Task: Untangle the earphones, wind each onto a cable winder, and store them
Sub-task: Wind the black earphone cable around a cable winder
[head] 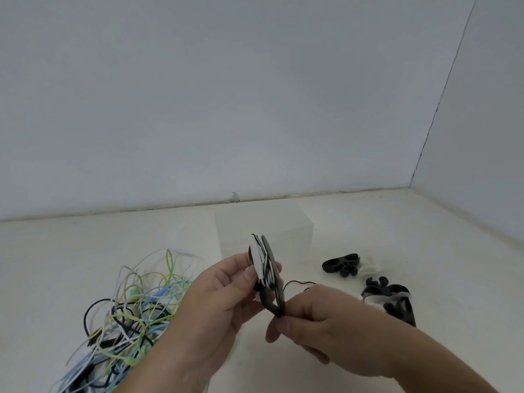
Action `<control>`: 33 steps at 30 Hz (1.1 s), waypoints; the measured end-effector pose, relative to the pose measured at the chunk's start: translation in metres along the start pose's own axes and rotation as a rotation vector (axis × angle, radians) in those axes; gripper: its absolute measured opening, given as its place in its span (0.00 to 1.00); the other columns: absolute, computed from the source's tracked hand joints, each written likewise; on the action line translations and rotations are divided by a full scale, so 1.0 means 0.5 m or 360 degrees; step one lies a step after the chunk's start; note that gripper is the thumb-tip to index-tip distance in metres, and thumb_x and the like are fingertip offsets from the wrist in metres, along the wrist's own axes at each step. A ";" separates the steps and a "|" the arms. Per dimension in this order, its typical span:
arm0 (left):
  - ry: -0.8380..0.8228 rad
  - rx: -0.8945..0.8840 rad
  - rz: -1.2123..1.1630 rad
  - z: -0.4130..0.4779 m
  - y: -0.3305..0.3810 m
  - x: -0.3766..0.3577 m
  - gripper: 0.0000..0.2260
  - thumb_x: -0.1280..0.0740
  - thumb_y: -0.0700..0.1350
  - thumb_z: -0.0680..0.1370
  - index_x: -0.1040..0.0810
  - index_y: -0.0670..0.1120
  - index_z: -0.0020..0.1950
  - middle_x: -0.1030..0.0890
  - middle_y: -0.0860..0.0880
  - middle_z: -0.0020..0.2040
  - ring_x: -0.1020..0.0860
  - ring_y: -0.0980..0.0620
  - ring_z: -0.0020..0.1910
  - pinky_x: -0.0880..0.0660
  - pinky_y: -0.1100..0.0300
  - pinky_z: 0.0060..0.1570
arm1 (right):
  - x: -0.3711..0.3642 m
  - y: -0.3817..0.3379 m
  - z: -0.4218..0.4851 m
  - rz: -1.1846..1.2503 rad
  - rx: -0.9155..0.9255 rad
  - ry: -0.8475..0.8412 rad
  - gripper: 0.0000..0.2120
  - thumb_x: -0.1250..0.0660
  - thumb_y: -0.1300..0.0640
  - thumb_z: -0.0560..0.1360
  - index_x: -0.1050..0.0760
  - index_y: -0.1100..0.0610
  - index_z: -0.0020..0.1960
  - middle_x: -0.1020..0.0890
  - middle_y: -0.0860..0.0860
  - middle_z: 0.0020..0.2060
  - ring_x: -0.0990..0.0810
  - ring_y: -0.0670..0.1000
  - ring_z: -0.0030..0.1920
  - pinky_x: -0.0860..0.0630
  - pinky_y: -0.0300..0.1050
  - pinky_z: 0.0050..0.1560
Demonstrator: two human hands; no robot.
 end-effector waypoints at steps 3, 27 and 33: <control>0.0136 0.0008 -0.0052 0.002 -0.002 0.018 0.17 0.30 0.43 0.70 0.19 0.36 0.55 0.17 0.38 0.45 0.19 0.45 0.39 0.19 0.53 0.40 | 0.000 -0.009 -0.002 -0.0030 0.0048 -0.0019 0.11 0.37 0.49 0.81 0.17 0.50 0.52 0.29 0.42 0.21 0.31 0.42 0.24 0.32 0.31 0.32; 0.0093 -0.0060 0.0719 -0.002 -0.007 0.009 0.05 0.30 0.38 0.76 0.18 0.46 0.50 0.17 0.45 0.44 0.17 0.46 0.39 0.19 0.41 0.45 | 0.113 -0.018 -0.035 0.0681 0.0417 0.0770 0.10 0.34 0.52 0.71 0.19 0.57 0.37 0.33 0.54 0.23 0.37 0.51 0.26 0.39 0.47 0.32; 0.0035 0.0030 0.0603 -0.005 -0.015 0.000 0.05 0.31 0.36 0.78 0.21 0.40 0.54 0.19 0.44 0.39 0.21 0.51 0.33 0.20 0.52 0.34 | 0.130 -0.012 -0.043 0.0813 0.0426 0.0891 0.11 0.34 0.53 0.71 0.20 0.58 0.36 0.39 0.54 0.26 0.43 0.54 0.29 0.46 0.43 0.30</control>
Point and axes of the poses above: each hand's wrist, its own z-axis towards the middle knuckle, its own x-axis out of the back of the hand, y = z × x, the point moved 10 cm from there along z, towards the middle knuckle
